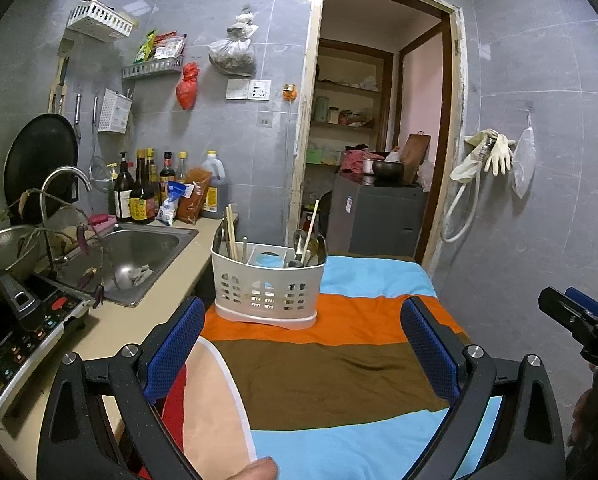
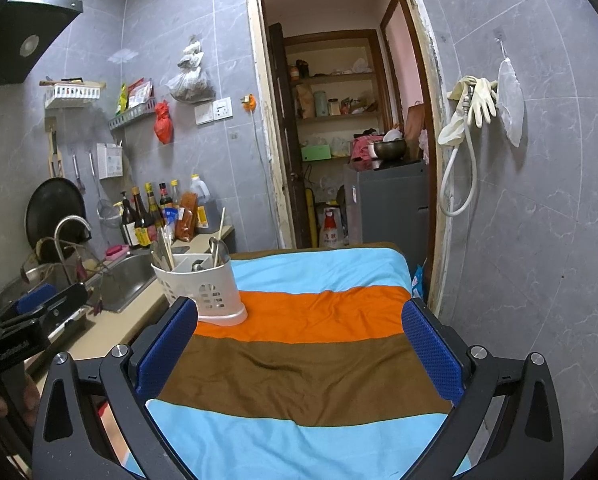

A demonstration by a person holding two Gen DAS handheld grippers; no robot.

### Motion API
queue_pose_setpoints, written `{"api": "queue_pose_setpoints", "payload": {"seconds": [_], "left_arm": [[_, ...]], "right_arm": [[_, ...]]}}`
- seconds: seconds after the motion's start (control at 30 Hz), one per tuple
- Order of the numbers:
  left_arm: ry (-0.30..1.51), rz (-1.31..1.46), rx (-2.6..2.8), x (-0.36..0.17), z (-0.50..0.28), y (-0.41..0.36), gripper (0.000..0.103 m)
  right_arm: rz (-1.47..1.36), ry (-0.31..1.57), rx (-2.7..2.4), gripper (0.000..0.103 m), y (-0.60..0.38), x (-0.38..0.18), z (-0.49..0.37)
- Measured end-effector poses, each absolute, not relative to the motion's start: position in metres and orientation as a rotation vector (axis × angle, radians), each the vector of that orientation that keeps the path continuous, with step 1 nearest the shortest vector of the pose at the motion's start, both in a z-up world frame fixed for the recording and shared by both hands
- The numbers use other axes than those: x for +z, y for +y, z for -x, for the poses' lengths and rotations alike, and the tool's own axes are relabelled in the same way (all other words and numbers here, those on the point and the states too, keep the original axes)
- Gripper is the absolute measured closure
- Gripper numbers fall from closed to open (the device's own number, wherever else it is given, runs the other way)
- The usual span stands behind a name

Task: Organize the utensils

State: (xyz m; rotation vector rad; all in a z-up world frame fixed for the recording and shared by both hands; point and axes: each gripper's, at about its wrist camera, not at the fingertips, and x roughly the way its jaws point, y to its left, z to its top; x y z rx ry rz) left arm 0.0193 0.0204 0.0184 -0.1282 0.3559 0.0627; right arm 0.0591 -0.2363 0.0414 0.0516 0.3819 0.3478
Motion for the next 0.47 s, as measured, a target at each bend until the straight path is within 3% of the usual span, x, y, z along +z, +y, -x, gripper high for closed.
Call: {"api": "queue_pose_setpoints", "payload": {"seconds": [0.47], "left_arm": [[0.368, 0.128, 0.068, 0.0108, -0.0241, 0.0234, 0.007]], "right_arm": [[-0.048, 0.395, 0.355, 0.0, -0.2303, 0.0351, -0.0651]]}}
